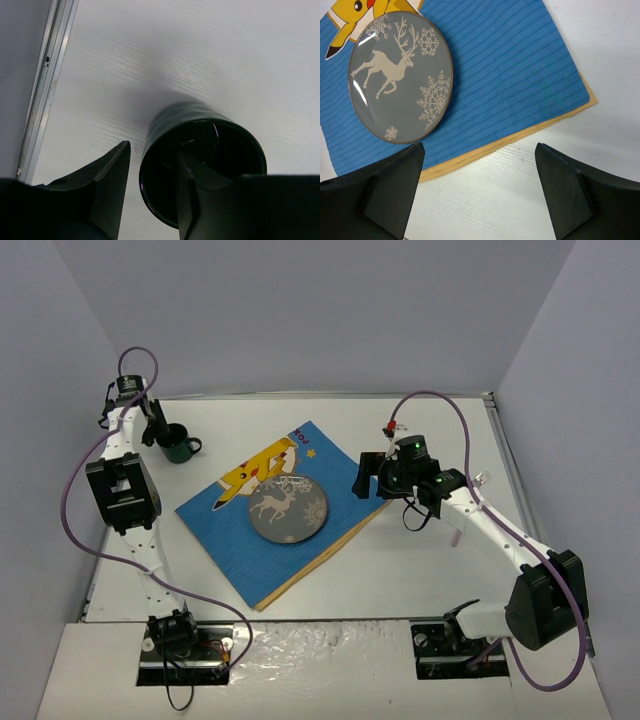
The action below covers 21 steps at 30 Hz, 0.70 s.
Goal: Set the dinner table for one person
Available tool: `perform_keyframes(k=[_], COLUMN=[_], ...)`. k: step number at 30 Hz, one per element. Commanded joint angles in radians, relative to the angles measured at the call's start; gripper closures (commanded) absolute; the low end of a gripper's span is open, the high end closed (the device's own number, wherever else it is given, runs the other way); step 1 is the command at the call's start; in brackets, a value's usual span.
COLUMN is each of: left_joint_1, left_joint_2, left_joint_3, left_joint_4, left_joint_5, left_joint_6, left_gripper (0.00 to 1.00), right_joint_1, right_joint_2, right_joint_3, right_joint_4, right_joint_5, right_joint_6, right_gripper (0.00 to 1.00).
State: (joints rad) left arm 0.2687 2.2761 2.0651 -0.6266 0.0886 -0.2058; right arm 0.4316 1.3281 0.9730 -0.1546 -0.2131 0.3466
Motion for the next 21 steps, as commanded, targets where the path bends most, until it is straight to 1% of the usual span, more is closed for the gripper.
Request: perform_keyframes(k=[1,6,8,13,14,15,16,21], left_joint_1=[0.003,0.003,0.003,0.003,0.003,0.003,0.002,-0.016], left_joint_2=[-0.073,-0.088,-0.09,-0.099,-0.104,-0.111,-0.121,-0.211], left_joint_3=[0.02,-0.004,-0.008,-0.025,-0.028,-0.029,-0.031,-0.019], left_joint_4=[0.024,0.035,0.038,0.049,0.051,0.05,0.051,0.036], left_joint_5=[-0.008,0.0,0.003,0.014,0.016,0.016,0.018,0.018], left_joint_6=[0.034,0.037,0.038,0.026,0.022,0.018,0.014,-0.02], left_gripper=[0.68,0.7,0.73,0.86,0.91,0.97,0.99,1.0], right_joint_1=[-0.007,-0.007,-0.007,-0.007,-0.007,-0.007,-0.007,-0.007], right_joint_2=[-0.013,-0.007,-0.007,-0.015,-0.018,-0.022,-0.028,-0.05], right_joint_3=[0.014,0.016,0.015,0.005,0.002,0.0,0.0,-0.005], right_joint_4=[0.03,0.033,0.033,0.037,0.038,0.038,0.037,0.036], right_joint_5=[0.016,0.013,0.012,0.013,0.013,0.012,0.012,0.013], right_joint_6=[0.009,0.009,0.009,0.018,0.019,0.021,0.022,0.027], right_gripper=[0.11,0.11,0.11,0.11,0.11,0.11,0.11,0.11])
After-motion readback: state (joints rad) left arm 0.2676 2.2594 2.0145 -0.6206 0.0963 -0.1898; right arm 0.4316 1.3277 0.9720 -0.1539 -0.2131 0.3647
